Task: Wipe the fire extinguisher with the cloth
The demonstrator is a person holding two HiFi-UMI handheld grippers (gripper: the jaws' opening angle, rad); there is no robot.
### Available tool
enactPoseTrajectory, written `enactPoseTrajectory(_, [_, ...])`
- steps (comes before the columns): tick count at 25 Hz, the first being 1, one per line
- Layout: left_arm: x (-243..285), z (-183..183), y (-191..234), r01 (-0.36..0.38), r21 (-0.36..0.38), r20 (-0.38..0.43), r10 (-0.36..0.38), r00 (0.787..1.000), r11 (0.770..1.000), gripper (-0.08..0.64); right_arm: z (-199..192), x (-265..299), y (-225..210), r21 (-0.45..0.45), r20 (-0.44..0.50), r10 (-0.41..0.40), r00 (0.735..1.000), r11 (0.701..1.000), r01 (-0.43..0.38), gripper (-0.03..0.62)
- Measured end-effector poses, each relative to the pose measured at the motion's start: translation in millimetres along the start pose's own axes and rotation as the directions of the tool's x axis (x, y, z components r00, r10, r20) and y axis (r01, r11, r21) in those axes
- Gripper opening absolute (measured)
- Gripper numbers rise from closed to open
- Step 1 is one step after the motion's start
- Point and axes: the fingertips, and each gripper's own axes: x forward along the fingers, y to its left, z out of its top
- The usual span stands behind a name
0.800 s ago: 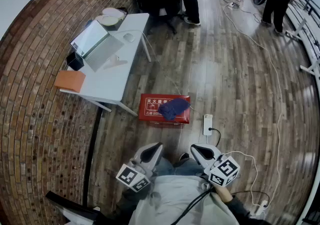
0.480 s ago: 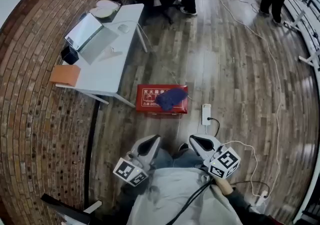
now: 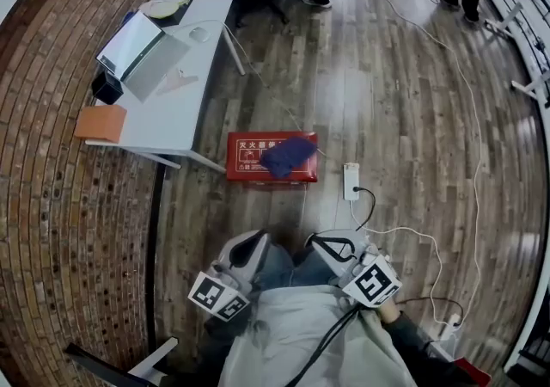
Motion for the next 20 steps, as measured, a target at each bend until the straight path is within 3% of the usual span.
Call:
enactPoseTrajectory(2, [-5.4, -3.9, 4.4, -0.018, -0.013, -0.008, 0.018, 1.000, 1.000, 0.005, -11.1, 6.9, 6.8, -0.098, -0.091, 0.034, 0.995, 0.994, -0.043, 0.000])
enactPoseTrajectory(4, [-12.8, -7.6, 11.8, -0.043, -0.024, -0.014, 0.043, 0.999, 0.999, 0.005, -14.3, 14.4, 3.0, -0.116, -0.057, 0.031, 0.998, 0.992, -0.038, 0.000])
enactPoseTrajectory(7, [-23.5, -8.7, 29.8, -0.082, -0.045, -0.026, 0.081, 0.996, 0.996, 0.005, -10.5, 32.7, -19.6, -0.032, 0.074, -0.036, 0.997, 0.999, 0.038, 0.002])
enactPoseTrajectory(9, [-28.3, -7.7, 44.4, -0.096, -0.066, -0.034, 0.094, 0.995, 0.993, 0.005, -10.7, 47.6, -34.5, 0.038, 0.092, -0.077, 0.993, 0.997, 0.074, 0.002])
enactPoseTrajectory(11, [-31.5, -9.9, 59.9, -0.095, -0.093, -0.048, 0.090, 0.995, 0.991, 0.005, -14.3, 63.7, -42.8, 0.085, 0.068, -0.101, 0.993, 0.992, 0.095, 0.002])
enactPoseTrajectory(15, [-30.2, -13.8, 105.8, -0.081, -0.142, -0.074, 0.071, 0.995, 0.987, 0.005, -42.3, 116.2, -74.3, 0.151, -0.077, -0.172, 0.982, 0.972, 0.182, 0.002])
enactPoseTrajectory(18, [-31.1, -5.7, 149.6, -0.064, -0.146, -0.096, 0.050, 0.994, 0.987, 0.005, -62.0, 170.0, -107.7, 0.111, -0.148, -0.255, 0.955, 0.956, 0.272, 0.091])
enactPoseTrajectory(20, [-36.0, 0.4, 180.8, -0.054, -0.158, -0.122, 0.035, 0.992, 0.986, 0.005, -79.9, 206.9, -129.6, 0.082, -0.223, -0.313, 0.923, 0.938, 0.338, 0.213])
